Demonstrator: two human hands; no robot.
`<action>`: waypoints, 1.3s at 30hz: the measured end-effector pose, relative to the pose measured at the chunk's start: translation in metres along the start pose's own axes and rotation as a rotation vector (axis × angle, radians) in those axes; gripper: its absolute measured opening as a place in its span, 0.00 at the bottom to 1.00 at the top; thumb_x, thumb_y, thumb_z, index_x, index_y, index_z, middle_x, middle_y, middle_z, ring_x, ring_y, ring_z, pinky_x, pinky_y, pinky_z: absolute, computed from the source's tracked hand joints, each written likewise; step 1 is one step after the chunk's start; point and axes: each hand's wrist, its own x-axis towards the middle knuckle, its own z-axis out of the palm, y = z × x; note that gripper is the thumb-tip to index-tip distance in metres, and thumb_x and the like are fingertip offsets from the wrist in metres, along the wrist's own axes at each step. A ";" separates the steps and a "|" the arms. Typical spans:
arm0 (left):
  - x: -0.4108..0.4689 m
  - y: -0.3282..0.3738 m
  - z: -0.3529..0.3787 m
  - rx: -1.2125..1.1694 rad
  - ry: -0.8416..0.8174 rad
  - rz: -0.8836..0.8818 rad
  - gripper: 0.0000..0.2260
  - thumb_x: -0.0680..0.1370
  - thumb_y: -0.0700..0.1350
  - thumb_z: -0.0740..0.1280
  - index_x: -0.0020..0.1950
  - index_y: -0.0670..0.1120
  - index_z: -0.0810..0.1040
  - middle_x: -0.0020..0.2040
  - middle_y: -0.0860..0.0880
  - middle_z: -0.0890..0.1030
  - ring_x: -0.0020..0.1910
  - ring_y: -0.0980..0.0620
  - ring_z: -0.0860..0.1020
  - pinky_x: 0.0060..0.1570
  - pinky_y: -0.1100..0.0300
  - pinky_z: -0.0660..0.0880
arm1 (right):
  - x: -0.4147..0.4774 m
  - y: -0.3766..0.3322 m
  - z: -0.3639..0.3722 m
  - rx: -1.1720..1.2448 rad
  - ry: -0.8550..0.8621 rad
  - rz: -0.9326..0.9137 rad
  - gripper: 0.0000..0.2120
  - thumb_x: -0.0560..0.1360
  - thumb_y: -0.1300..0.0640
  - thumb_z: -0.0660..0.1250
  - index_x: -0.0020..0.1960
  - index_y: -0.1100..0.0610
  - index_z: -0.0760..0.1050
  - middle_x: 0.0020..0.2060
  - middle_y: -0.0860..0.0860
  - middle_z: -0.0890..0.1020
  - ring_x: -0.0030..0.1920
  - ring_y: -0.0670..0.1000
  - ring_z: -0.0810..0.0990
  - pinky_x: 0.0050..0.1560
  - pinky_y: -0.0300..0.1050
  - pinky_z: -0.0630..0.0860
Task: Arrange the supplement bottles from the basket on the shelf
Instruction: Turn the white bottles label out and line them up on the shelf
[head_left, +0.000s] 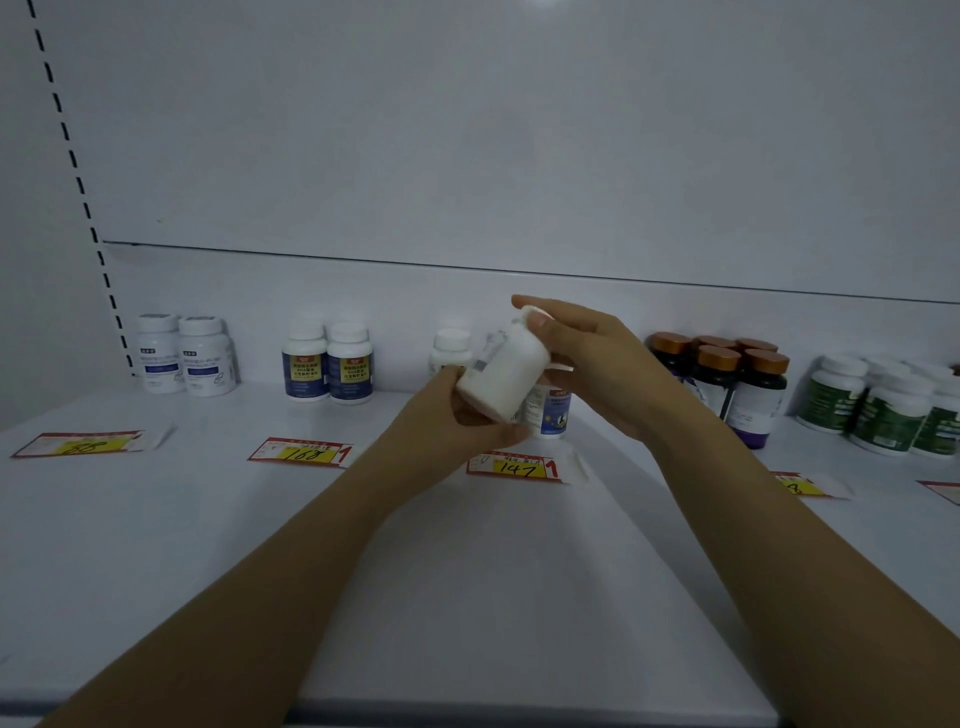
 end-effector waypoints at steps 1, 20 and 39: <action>0.000 0.002 0.000 -0.042 -0.035 -0.019 0.17 0.70 0.46 0.74 0.53 0.56 0.71 0.49 0.58 0.80 0.46 0.62 0.79 0.44 0.69 0.76 | 0.000 -0.001 -0.002 0.036 -0.006 -0.001 0.14 0.80 0.56 0.60 0.64 0.50 0.74 0.59 0.51 0.80 0.58 0.49 0.79 0.55 0.43 0.79; -0.002 0.008 0.000 -0.012 -0.020 0.001 0.14 0.69 0.46 0.75 0.47 0.59 0.73 0.46 0.59 0.80 0.46 0.61 0.80 0.46 0.69 0.76 | 0.003 0.003 -0.005 0.184 -0.091 0.037 0.16 0.80 0.59 0.59 0.67 0.51 0.71 0.60 0.55 0.80 0.60 0.55 0.79 0.61 0.50 0.76; 0.007 -0.009 -0.011 0.173 0.262 0.199 0.23 0.68 0.41 0.76 0.61 0.49 0.72 0.51 0.59 0.76 0.48 0.61 0.76 0.42 0.80 0.71 | -0.010 -0.013 0.018 -0.295 -0.057 -0.291 0.25 0.71 0.60 0.73 0.64 0.47 0.72 0.59 0.42 0.78 0.60 0.40 0.76 0.60 0.41 0.76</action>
